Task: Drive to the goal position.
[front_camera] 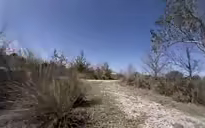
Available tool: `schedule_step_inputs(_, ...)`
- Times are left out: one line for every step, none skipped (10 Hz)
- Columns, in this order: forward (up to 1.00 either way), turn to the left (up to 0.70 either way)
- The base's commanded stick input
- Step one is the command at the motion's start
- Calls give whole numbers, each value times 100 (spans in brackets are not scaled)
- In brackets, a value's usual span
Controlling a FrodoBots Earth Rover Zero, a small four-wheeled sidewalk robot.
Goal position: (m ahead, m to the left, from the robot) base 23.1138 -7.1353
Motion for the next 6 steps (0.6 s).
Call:
schedule_step_inputs(70,-35)
schedule_step_inputs(70,-35)
schedule_step_inputs(70,-35)
schedule_step_inputs(70,-35)
schedule_step_inputs(70,-34)
schedule_step_inputs(70,-10)
